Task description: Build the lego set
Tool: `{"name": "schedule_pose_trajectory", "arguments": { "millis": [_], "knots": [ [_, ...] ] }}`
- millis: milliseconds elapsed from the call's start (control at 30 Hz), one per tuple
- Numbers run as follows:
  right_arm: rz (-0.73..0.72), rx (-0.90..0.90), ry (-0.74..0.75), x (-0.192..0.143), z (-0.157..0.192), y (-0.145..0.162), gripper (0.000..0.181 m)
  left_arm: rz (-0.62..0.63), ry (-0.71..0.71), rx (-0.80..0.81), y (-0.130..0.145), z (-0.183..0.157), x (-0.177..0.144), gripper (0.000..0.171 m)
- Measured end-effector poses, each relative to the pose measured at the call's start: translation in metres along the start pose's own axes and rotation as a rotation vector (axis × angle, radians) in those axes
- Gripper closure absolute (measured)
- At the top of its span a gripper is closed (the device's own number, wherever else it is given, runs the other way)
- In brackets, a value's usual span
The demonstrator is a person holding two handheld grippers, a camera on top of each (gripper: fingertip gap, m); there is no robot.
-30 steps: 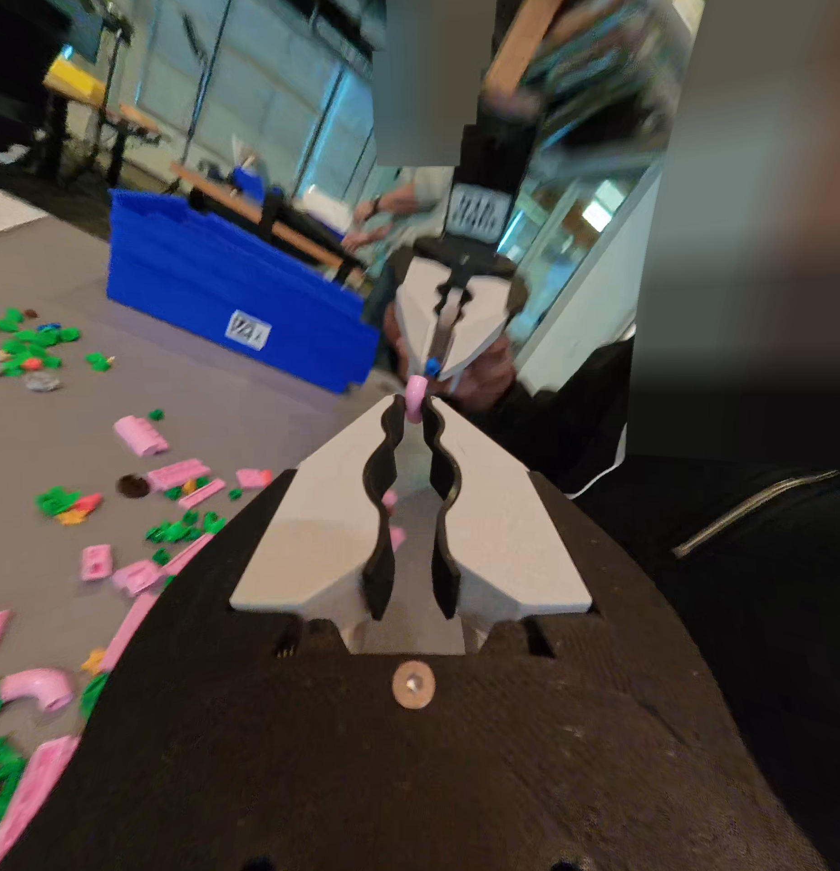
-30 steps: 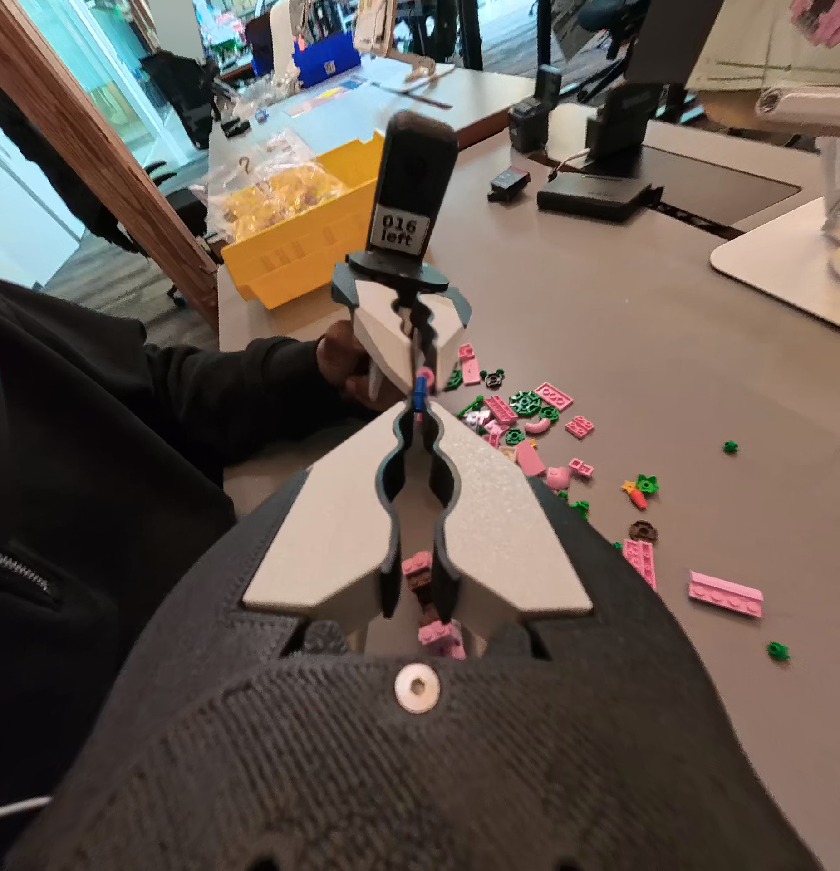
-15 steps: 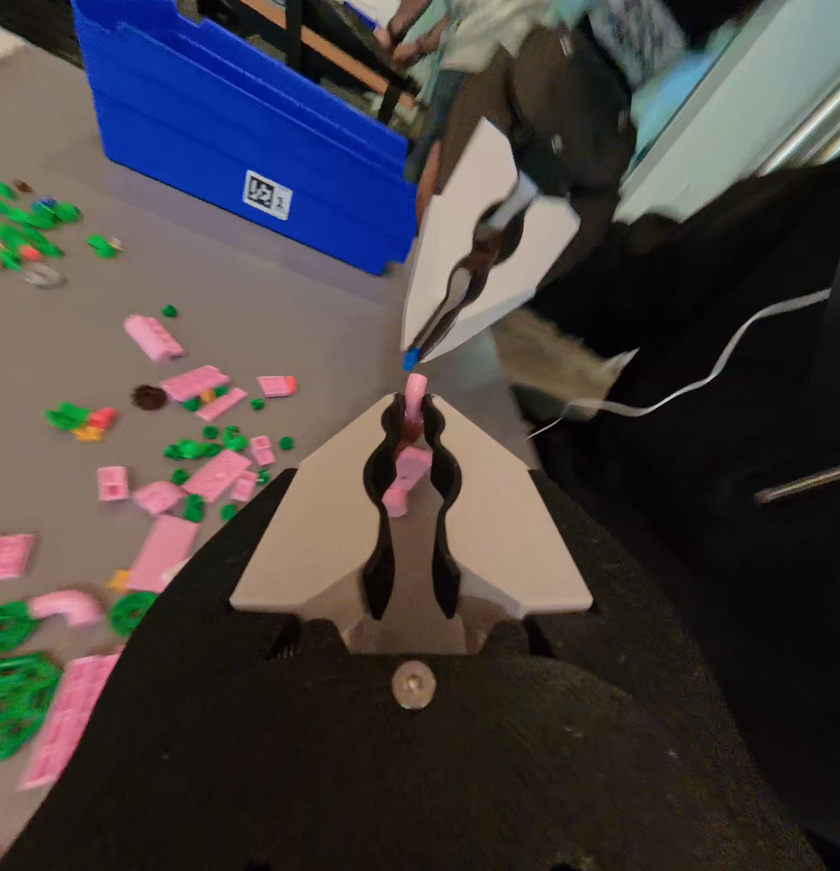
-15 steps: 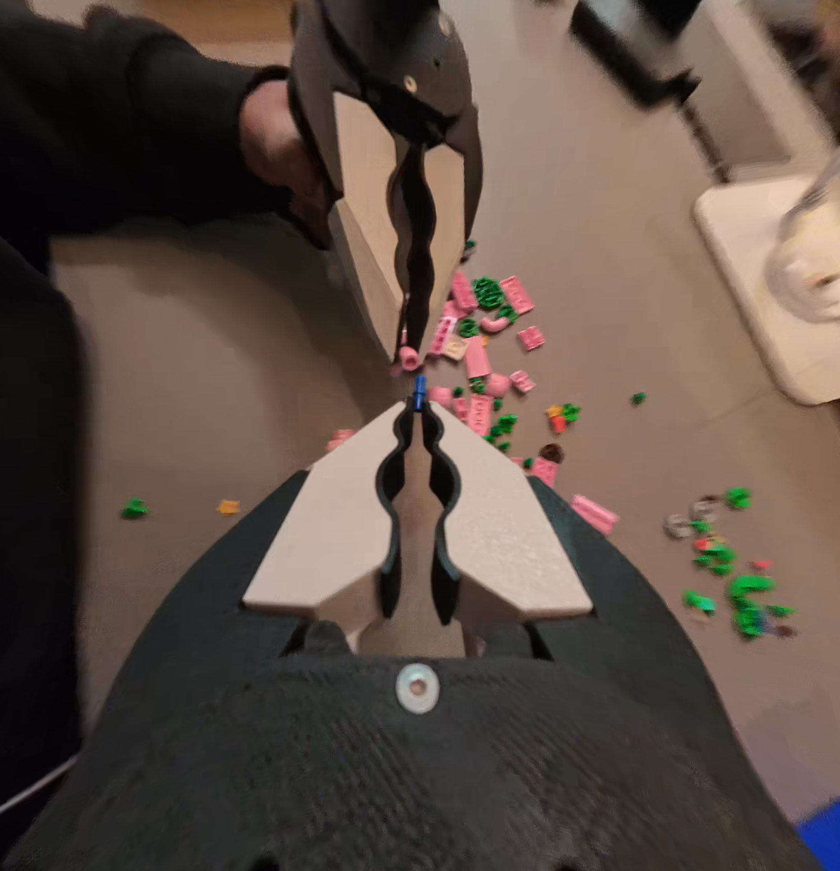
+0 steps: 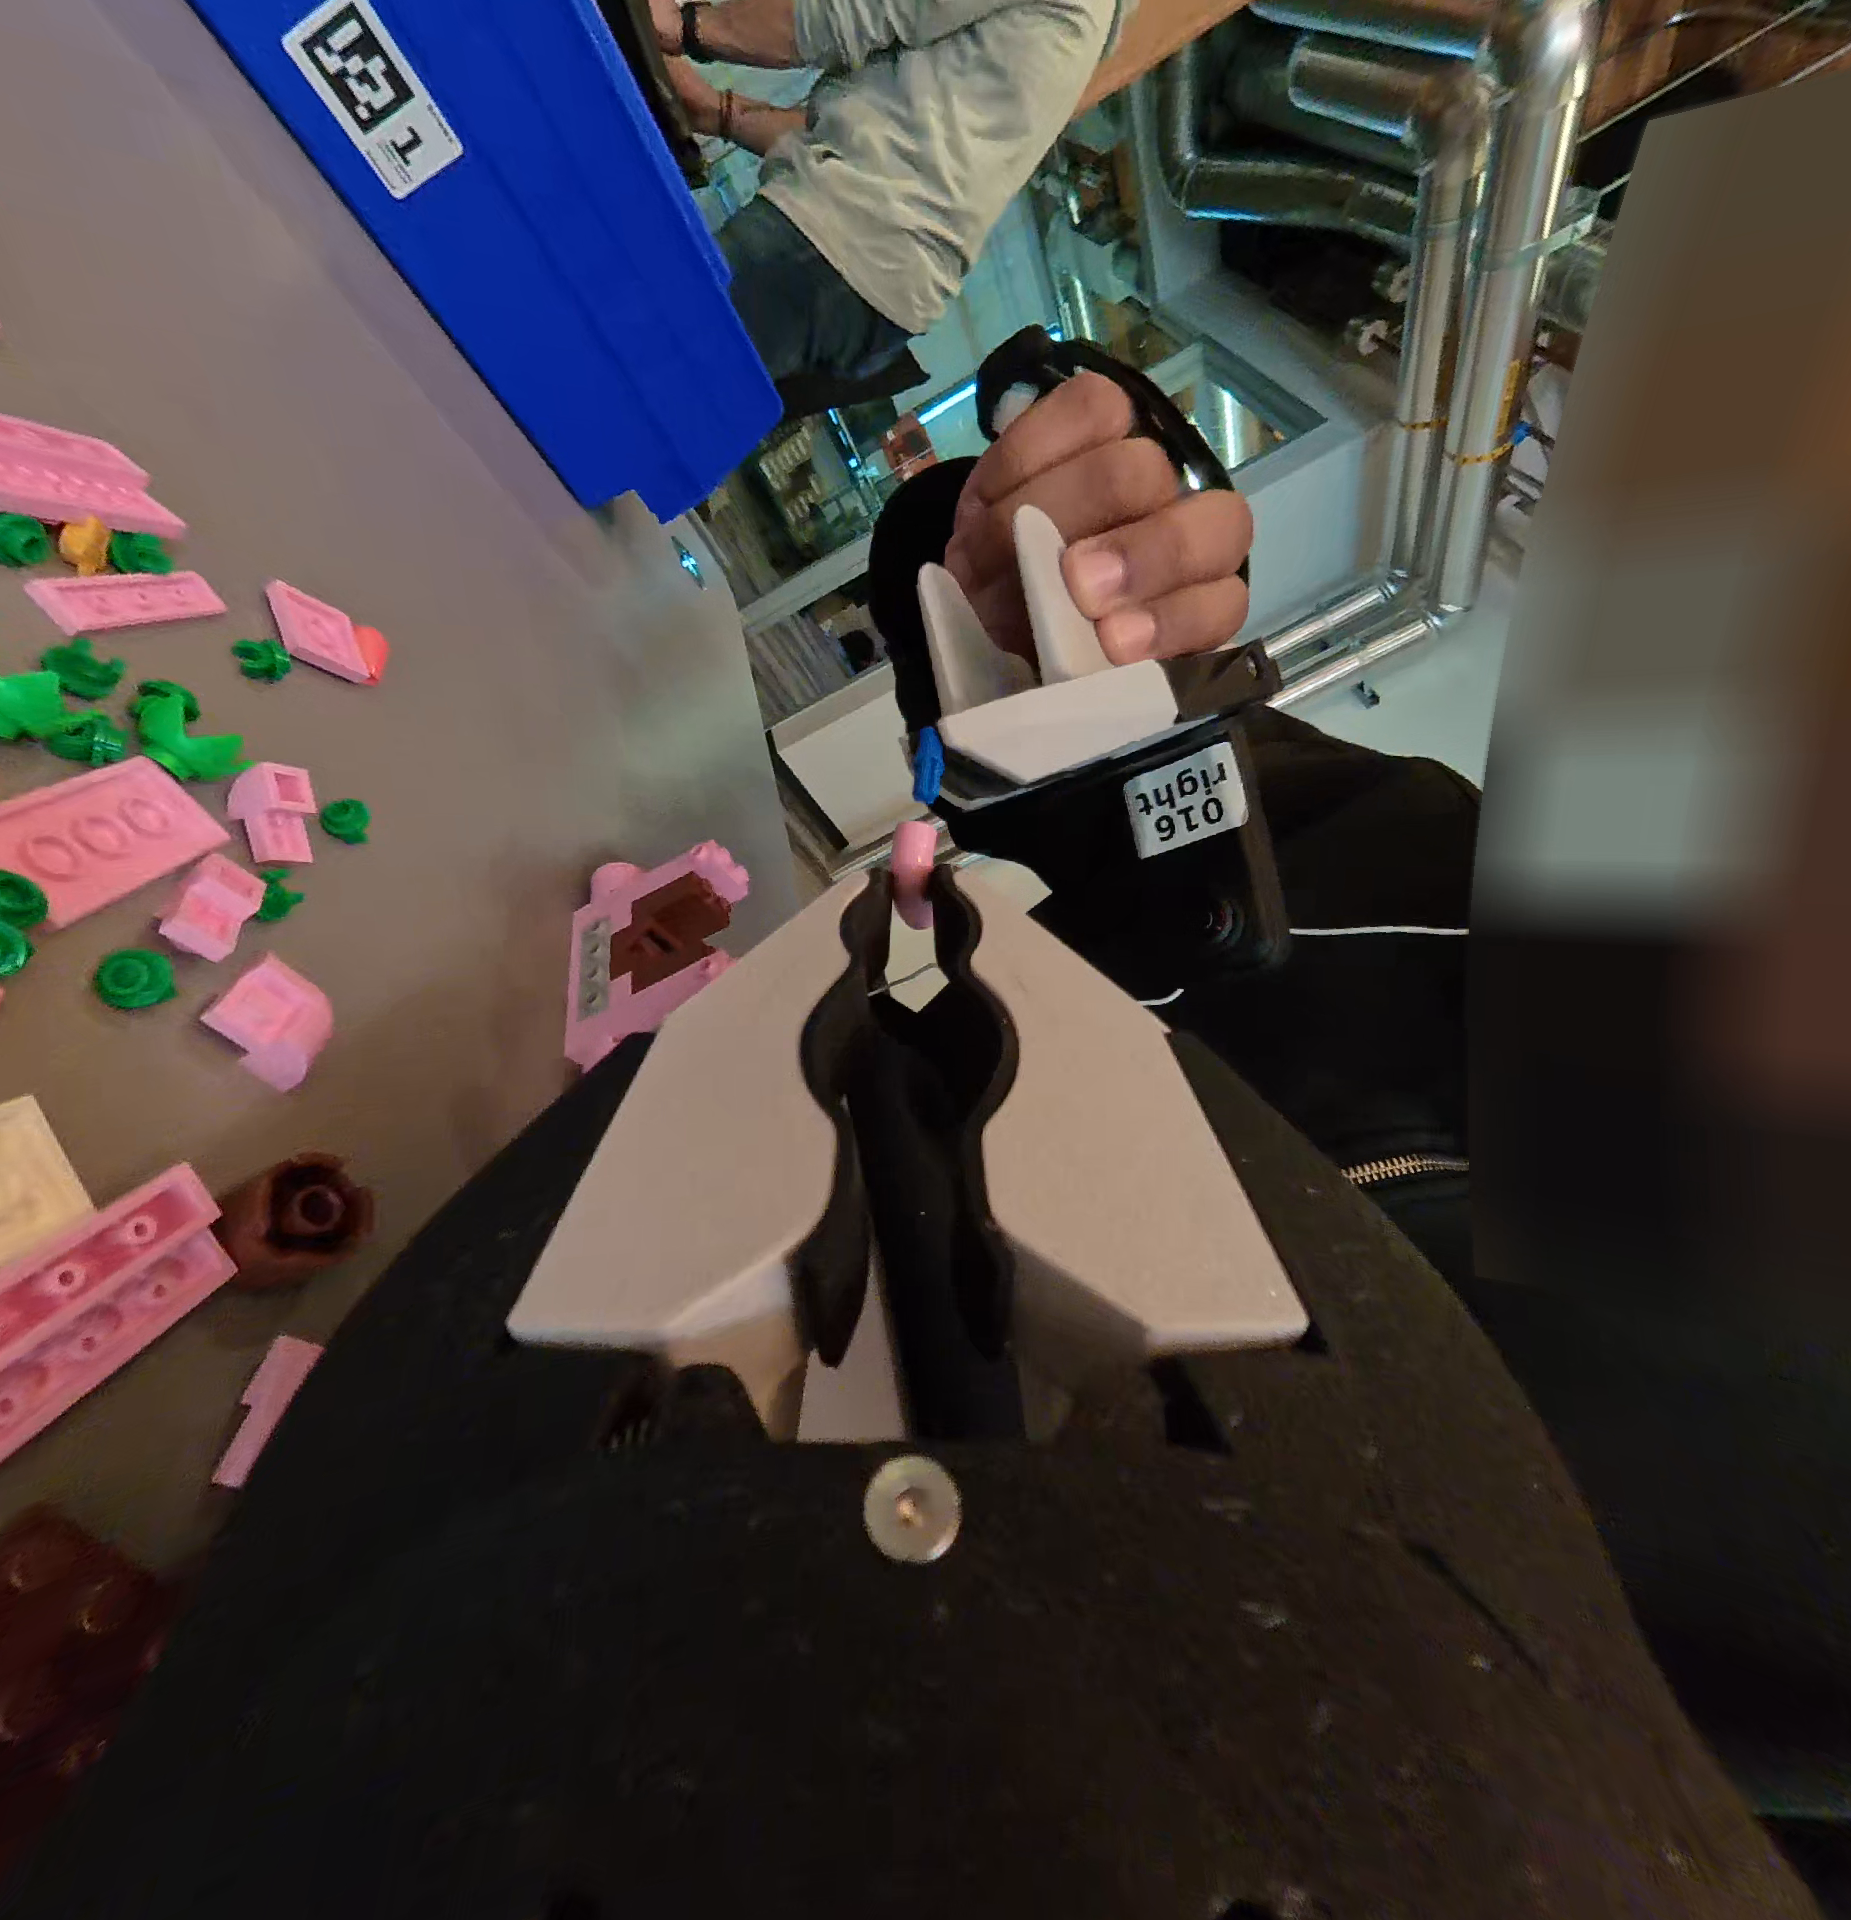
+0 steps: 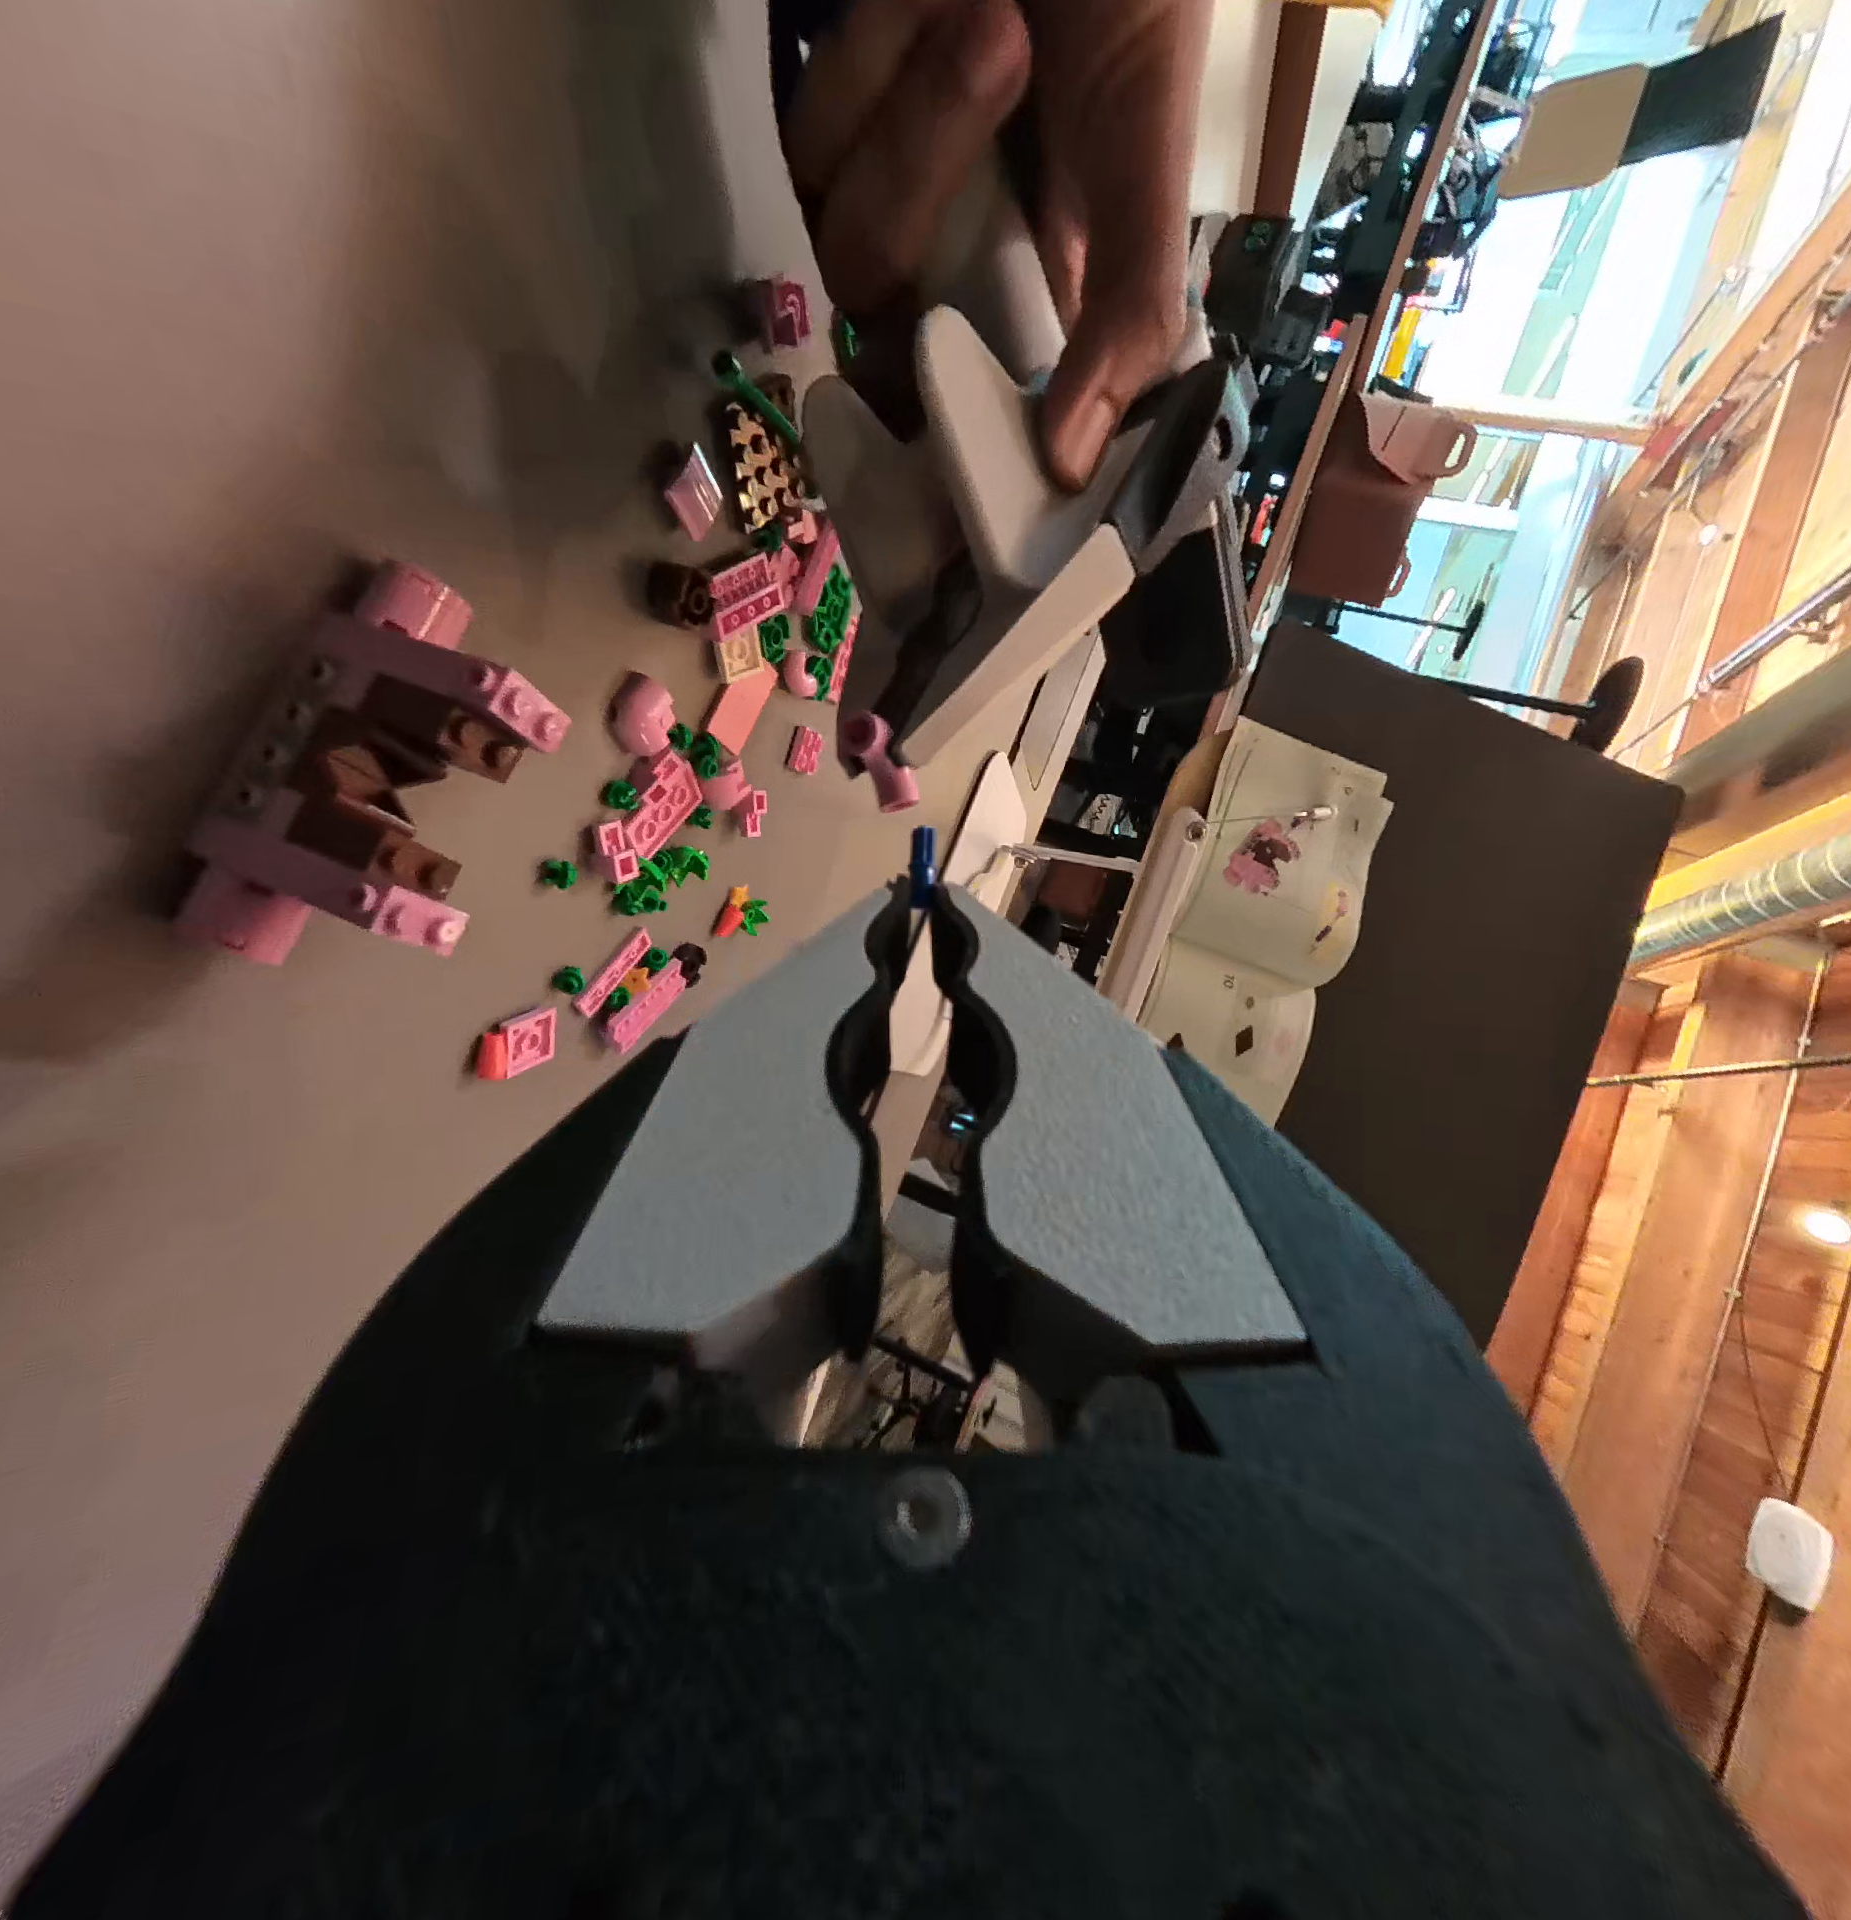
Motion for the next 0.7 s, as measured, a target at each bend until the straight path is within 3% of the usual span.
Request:
{"name": "schedule_pose_trajectory", "arguments": {
  "millis": [467,700],
  "knots": [
    [-0.023,-0.137,-0.032,-0.005,0.008,-0.011,0.180,0.051,0.026,-0.001,0.006,-0.001,0.003,0.164],
    [-0.116,-0.131,-0.073,-0.012,0.009,-0.022,0.180,0.139,0.060,0.032,0.015,-0.005,0.003,0.164]
  ]
}}
Point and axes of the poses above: each gripper's, where its closed fingertips meet, x out along the fingers, y out of its underside, z = x × y across the jaws, the point moved 4 cm from there along -x, back along the fingers, and after that the axes turned 6 degrees about -y, right-handed, at the moved point
